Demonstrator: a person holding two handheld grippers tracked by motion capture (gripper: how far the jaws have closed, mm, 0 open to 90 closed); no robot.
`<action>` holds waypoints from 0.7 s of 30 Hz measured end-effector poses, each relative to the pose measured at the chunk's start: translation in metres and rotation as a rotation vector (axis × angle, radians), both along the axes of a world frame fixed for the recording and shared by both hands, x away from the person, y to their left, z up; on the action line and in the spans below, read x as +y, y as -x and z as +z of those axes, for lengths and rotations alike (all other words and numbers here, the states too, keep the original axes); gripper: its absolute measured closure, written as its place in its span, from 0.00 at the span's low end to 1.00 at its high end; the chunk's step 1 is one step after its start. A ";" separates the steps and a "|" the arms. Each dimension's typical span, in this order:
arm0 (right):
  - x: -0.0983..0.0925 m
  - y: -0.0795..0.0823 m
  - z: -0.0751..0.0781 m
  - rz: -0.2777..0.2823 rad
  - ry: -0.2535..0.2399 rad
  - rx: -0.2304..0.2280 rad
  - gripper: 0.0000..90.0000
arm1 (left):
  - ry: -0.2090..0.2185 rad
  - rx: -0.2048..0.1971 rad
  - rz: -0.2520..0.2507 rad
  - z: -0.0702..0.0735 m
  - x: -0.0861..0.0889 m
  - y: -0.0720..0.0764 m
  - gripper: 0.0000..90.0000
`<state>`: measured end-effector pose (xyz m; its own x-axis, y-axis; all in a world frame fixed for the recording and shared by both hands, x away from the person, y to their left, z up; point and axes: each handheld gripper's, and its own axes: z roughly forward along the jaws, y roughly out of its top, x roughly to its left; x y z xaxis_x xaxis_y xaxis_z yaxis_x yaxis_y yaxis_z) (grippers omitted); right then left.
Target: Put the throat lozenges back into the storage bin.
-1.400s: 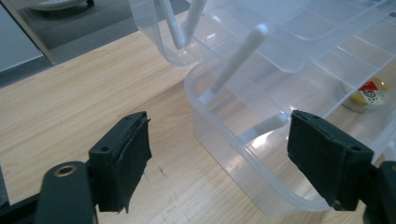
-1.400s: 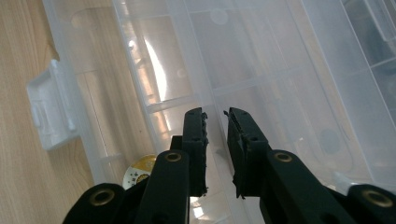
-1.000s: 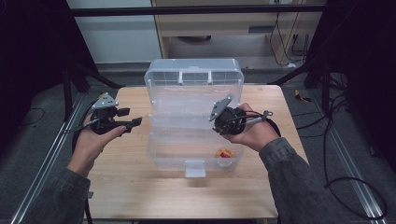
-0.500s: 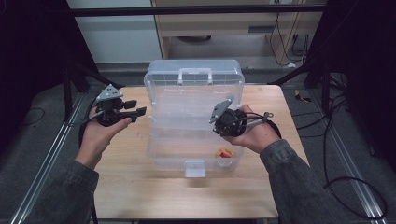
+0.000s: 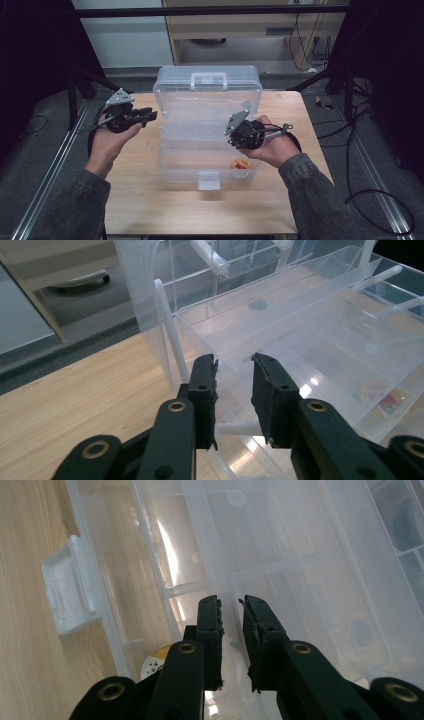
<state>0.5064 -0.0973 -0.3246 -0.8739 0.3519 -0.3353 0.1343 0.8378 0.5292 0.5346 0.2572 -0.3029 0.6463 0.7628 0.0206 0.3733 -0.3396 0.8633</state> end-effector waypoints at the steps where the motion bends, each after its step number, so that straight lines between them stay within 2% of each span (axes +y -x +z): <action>1: 0.000 0.000 0.000 0.000 0.000 0.000 0.87 | 0.001 -0.005 -0.004 0.000 0.000 0.000 0.80; 7: -0.001 0.001 -0.001 0.000 0.002 -0.001 0.86 | -0.004 -0.003 -0.013 -0.002 -0.001 -0.001 0.89; 10: -0.001 0.001 -0.001 0.001 0.004 -0.003 0.86 | -0.022 0.000 -0.017 -0.004 -0.002 -0.002 0.94; 14: -0.001 0.002 -0.001 0.001 0.004 -0.002 0.86 | -0.011 0.011 -0.013 -0.005 -0.003 -0.004 0.99; 19: -0.001 0.003 -0.002 0.005 0.006 -0.004 0.86 | -0.020 0.020 -0.006 -0.005 -0.004 -0.004 1.00; 21: -0.001 0.003 -0.002 0.004 0.003 -0.003 0.86 | -0.011 0.023 -0.003 -0.005 -0.004 -0.004 1.00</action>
<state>0.5033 -0.0982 -0.3269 -0.8744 0.3471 -0.3392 0.1288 0.8398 0.5274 0.5384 0.2529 -0.3083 0.6490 0.7607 0.0144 0.3916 -0.3502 0.8509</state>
